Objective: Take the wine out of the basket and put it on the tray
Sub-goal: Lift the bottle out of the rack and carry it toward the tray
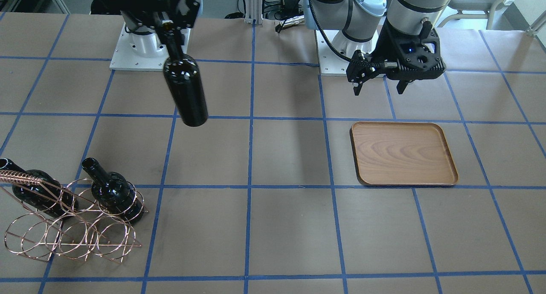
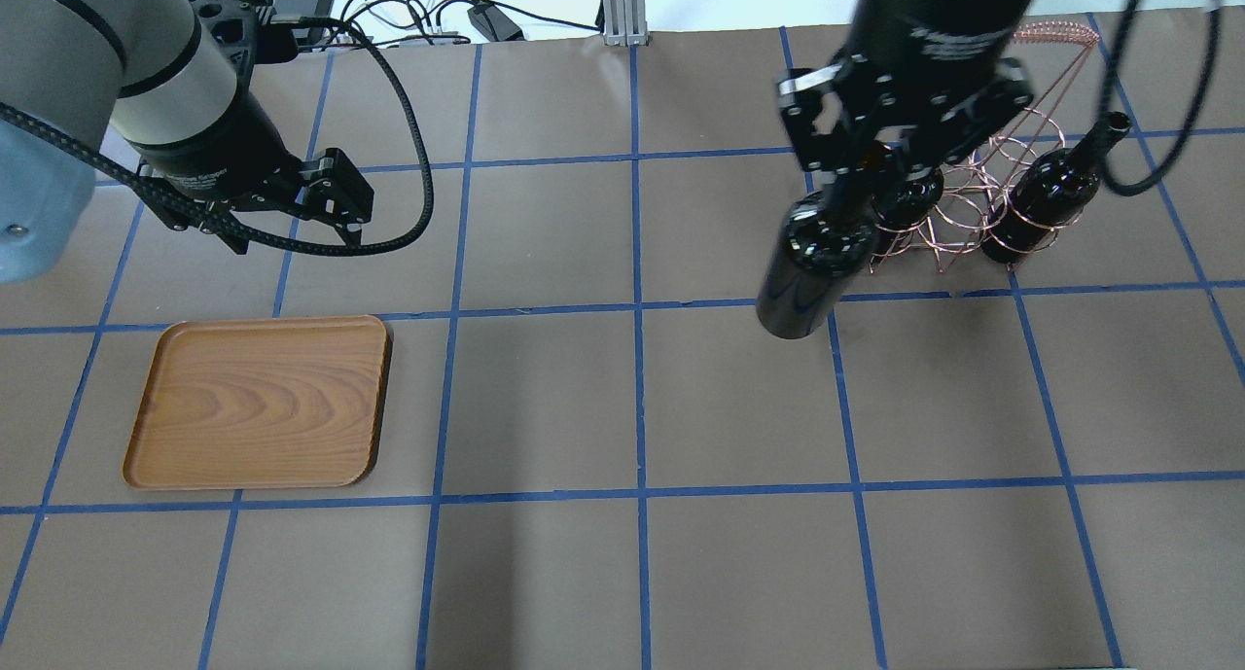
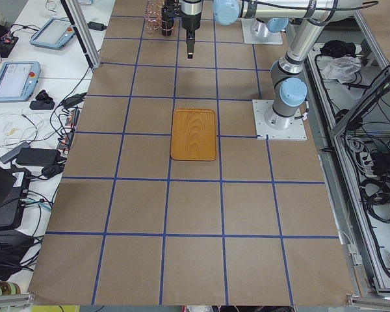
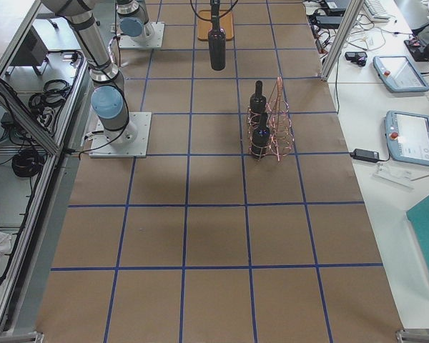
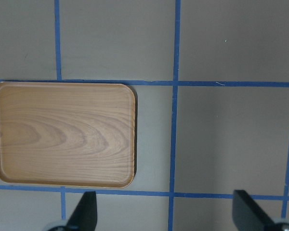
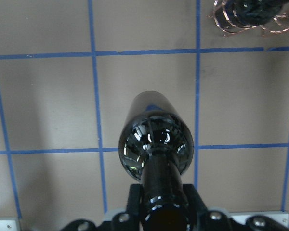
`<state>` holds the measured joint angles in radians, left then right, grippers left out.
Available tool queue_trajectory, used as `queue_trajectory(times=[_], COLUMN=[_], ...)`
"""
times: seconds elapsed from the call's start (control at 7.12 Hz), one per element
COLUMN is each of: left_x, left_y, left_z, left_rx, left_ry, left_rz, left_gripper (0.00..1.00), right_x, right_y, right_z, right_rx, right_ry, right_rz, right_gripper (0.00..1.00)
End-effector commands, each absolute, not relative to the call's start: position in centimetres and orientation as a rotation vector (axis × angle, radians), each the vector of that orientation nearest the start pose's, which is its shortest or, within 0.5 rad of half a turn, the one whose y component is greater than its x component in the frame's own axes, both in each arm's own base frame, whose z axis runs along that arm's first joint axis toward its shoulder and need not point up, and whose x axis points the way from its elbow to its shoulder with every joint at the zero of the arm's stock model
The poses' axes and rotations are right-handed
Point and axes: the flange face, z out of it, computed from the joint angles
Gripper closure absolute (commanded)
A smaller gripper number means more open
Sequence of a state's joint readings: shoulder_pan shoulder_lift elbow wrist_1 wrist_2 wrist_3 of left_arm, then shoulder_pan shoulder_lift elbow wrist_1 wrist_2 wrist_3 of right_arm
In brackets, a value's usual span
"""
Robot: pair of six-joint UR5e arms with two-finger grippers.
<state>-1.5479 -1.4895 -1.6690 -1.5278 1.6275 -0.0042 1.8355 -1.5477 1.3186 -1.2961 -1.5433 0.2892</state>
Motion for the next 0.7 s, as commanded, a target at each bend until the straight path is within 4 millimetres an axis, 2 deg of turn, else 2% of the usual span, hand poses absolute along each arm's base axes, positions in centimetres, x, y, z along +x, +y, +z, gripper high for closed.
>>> queue_trajectory(times=[0.0,0.42,0.56], left_x=[-11.7,-11.6,-11.6], left_y=[-46.3,-46.3,-46.3], left_z=[48.3,48.2,48.3], left_rx=[-0.041,-0.044,-0.044], left_ry=[3.084,3.084,3.084], left_rz=[-0.039,-0.037,-0.042], left_gripper=[0.0,0.0,0.0], right_x=[35.7,42.3,44.2], right_y=[-43.8,-45.5,-45.0], right_z=[52.5,45.3,43.6], right_rx=[0.124,0.264,0.264], right_ry=[3.093,3.073,3.071], right_rz=[0.055,0.113,0.107], right_gripper=[1.0,1.0,1.0])
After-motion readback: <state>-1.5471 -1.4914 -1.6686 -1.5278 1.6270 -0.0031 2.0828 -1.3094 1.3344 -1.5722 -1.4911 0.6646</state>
